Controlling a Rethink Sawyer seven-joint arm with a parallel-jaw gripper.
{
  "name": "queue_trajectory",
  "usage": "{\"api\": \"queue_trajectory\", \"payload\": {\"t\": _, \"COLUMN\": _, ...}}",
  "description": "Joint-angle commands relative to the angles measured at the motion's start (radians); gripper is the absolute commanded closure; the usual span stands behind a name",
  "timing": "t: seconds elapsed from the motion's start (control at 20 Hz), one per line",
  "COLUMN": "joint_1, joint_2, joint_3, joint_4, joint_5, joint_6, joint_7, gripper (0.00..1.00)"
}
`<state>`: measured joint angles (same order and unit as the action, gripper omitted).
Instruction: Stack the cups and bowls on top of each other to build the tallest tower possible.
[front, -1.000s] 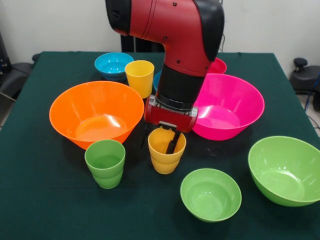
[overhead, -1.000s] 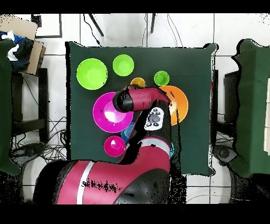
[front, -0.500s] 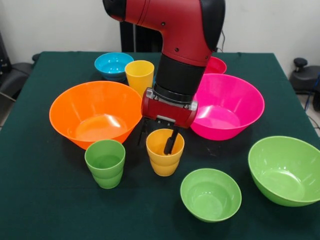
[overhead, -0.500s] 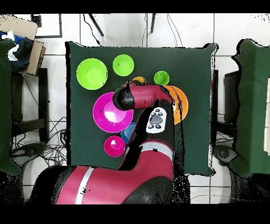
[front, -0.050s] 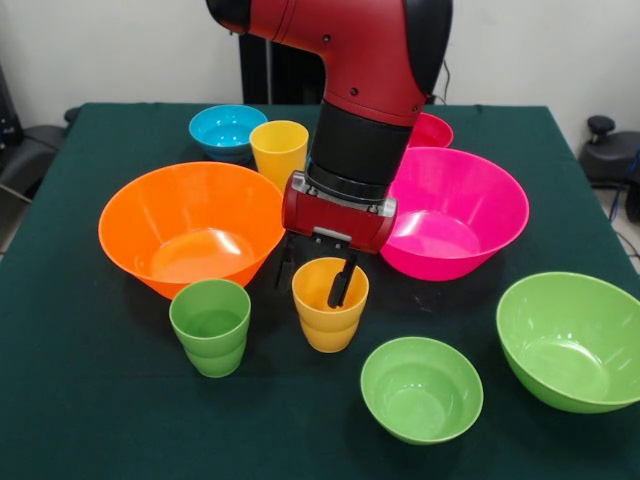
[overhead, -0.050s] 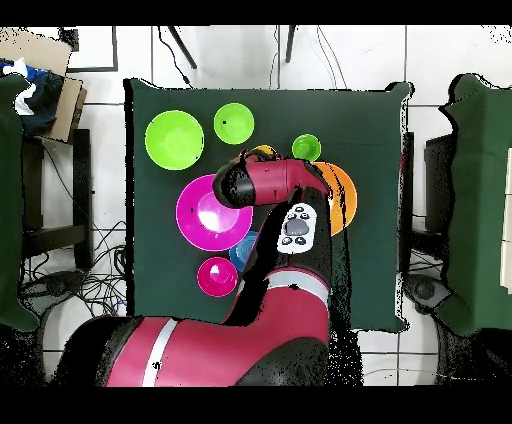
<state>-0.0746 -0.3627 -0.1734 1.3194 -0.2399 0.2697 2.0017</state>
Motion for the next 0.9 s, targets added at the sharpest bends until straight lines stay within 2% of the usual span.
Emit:
{"api": "queue_trajectory", "payload": {"t": 0.05, "joint_1": -0.002, "joint_2": 0.023, "joint_3": 0.079, "joint_4": -0.005, "joint_5": 0.017, "joint_6": 0.1, "joint_7": 0.052, "gripper": 0.0}}
{"api": "queue_trajectory", "payload": {"t": 0.9, "joint_1": 0.013, "joint_2": 0.029, "joint_3": 0.066, "joint_4": -0.007, "joint_5": 0.02, "joint_6": 0.098, "joint_7": 0.068, "gripper": 0.0}}
